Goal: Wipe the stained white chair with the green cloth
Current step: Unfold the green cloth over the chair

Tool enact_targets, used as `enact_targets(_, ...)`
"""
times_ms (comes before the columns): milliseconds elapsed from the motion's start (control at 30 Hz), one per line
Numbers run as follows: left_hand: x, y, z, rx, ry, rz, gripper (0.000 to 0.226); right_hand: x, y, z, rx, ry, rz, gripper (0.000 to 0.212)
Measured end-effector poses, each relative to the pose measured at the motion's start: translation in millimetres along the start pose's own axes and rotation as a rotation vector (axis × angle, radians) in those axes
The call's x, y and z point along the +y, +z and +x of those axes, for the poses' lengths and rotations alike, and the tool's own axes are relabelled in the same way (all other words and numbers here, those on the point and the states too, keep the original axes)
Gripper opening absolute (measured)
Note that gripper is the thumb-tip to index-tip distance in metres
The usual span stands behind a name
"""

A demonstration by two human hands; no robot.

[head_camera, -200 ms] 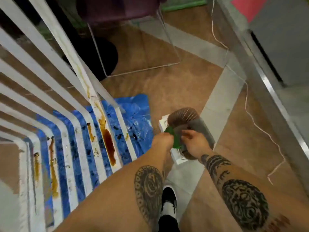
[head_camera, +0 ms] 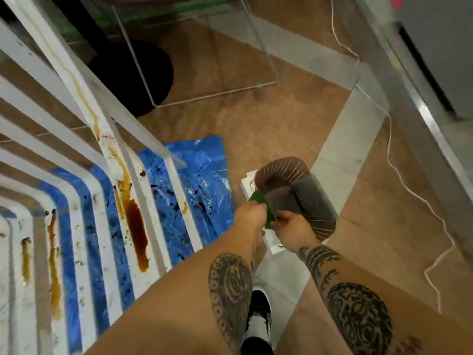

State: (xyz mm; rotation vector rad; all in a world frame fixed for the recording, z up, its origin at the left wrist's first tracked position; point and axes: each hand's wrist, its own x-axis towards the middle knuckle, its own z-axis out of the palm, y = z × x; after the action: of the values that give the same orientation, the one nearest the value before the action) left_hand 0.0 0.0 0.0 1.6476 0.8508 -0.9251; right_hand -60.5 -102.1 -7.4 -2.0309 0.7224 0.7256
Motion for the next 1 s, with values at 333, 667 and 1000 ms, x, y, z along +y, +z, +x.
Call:
enact_targets(333, -2, 1, -7, -0.031, -0.135, -0.232, 0.02, -16, 8, -8, 0.268, -0.078, 0.128, 0.016)
enact_targets(667, 97, -68, -104, -0.123, -0.13, -0.549, 0.043, -161, -93, -100, 0.032, -0.217, 0.632, 0.018)
enact_targets(1000, 245, -197, -334, -0.111, 0.62, -0.446, 0.025, -350, -184, -238, -0.012, -0.455, 0.818, 0.027)
